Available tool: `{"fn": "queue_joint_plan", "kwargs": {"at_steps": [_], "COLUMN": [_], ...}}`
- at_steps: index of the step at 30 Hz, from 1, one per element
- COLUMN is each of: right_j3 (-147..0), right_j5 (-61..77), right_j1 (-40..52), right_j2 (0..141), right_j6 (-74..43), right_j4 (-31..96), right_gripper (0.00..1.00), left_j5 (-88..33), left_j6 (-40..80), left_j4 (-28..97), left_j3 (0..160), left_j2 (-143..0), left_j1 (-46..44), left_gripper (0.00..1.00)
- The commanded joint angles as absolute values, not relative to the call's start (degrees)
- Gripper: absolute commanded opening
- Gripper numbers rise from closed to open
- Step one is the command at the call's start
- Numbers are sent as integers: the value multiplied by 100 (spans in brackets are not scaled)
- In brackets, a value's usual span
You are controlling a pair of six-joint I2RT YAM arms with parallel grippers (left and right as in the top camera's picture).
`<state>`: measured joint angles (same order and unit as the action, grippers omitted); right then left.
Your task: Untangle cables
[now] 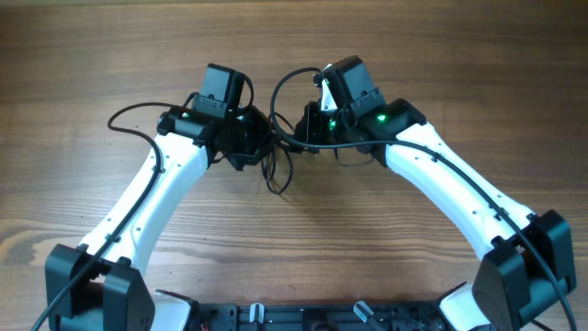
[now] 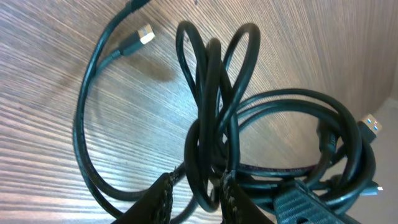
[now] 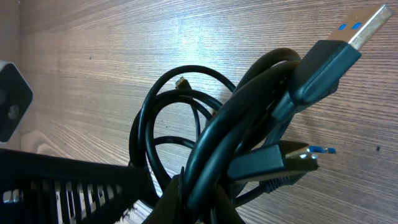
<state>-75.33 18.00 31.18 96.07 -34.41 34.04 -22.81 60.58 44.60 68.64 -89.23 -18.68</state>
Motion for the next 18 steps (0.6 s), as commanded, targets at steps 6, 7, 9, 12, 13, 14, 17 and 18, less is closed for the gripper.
{"fn": "queue_joint_plan", "kwargs": {"at_steps": [6, 7, 9, 12, 13, 14, 17, 18], "right_j3": [-7575, -7575, -7575, -7575, -7575, -7575, -7575, -7575], "right_j5": [1916, 1916, 1916, 1916, 1916, 1916, 1916, 1916], "right_j1": [3133, 3133, 3133, 3133, 3133, 3133, 3133, 3133], "right_j2": [9548, 9548, 9548, 9548, 9548, 9548, 9548, 9548], "right_j6": [-3463, -3465, -3465, -3468, -3465, -3465, -3468, -3468], "right_j4": [3354, 3354, 3354, 3356, 3354, 3354, 3354, 3354], "right_gripper": [4, 4, 4, 4, 4, 4, 4, 4], "left_j5": [-3227, -3225, -3186, -3065, -2926, -2838, -2561, -2532], "left_j6": [6217, 6217, 6217, 6215, 6215, 6215, 6215, 6217], "left_j4": [4351, 4329, 4313, 4383, 4475, 4517, 4574, 4565], "left_j3": [6934, 6934, 6934, 6934, 6934, 6934, 6934, 6934], "left_j2": [-8807, -8807, -8807, -8807, -8807, -8807, -8807, -8807], "left_j1": [-1850, -1850, -1852, -1852, -1852, -1852, -1852, -1852], "left_gripper": [25, 25, 25, 25, 25, 25, 25, 25]}}
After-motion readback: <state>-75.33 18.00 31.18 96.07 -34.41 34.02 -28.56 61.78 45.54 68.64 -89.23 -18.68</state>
